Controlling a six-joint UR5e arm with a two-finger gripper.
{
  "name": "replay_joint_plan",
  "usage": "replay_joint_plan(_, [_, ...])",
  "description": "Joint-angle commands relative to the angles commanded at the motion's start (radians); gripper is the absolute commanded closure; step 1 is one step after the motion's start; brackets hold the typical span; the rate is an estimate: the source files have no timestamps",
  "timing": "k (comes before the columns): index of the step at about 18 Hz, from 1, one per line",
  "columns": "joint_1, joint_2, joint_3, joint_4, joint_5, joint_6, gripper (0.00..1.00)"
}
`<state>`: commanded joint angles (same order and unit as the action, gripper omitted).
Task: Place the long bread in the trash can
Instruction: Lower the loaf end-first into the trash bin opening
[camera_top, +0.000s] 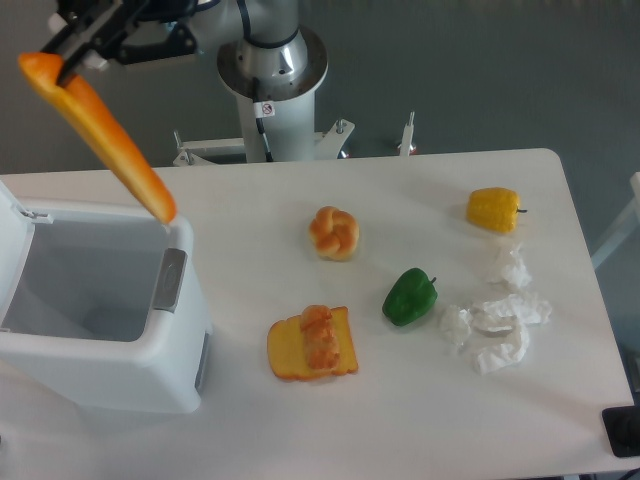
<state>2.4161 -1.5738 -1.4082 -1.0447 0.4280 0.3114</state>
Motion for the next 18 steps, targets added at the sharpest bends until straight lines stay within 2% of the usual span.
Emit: replay_joint_plan(18, [-0.065, -0.103, 0.0, 0.026, 0.003, 0.028, 1.0])
